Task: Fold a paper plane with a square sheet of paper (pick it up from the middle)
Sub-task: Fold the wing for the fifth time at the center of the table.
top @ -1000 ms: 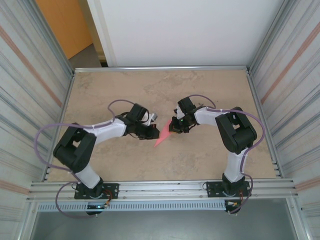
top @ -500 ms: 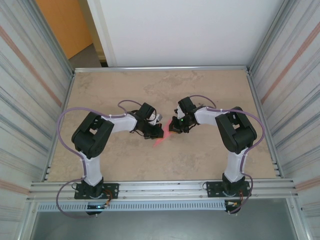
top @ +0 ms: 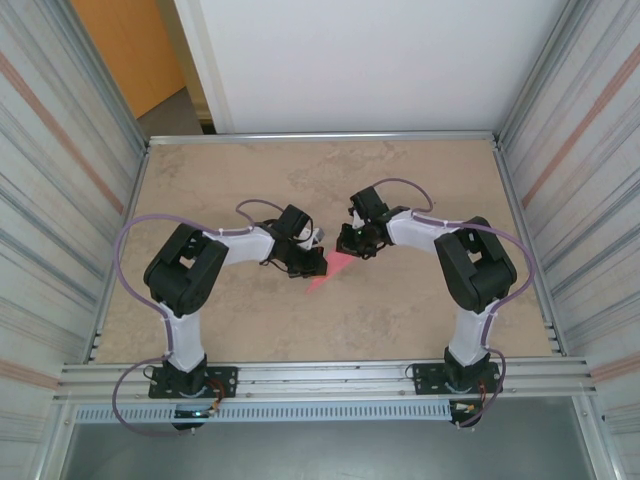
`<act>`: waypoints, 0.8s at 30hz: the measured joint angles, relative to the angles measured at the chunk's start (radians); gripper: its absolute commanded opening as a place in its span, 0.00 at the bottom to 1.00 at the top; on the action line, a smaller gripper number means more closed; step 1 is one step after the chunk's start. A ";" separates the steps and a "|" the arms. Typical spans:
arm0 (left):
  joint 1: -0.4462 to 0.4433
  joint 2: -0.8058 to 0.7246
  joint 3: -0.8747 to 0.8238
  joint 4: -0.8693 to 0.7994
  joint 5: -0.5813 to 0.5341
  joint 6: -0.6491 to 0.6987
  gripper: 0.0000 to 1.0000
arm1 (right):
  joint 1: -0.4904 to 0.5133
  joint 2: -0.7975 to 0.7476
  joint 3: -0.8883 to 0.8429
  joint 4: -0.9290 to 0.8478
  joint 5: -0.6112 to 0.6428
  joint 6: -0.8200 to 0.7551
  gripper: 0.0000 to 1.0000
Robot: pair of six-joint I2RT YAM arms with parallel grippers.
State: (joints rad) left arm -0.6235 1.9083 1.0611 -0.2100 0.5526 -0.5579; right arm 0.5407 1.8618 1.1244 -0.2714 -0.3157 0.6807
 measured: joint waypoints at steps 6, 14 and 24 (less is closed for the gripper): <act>0.002 0.005 0.003 -0.002 0.005 -0.001 0.01 | 0.051 0.017 0.000 0.019 0.014 0.045 0.11; 0.002 0.005 0.000 0.005 0.006 -0.024 0.00 | 0.052 0.025 -0.069 0.113 -0.003 0.083 0.10; 0.009 -0.003 -0.067 0.136 0.033 -0.065 0.00 | -0.094 -0.028 -0.246 0.352 -0.123 0.069 0.12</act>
State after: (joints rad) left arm -0.6144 1.9057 0.9939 -0.0742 0.5854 -0.6231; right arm 0.4469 1.8339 0.8787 0.0811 -0.4385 0.7494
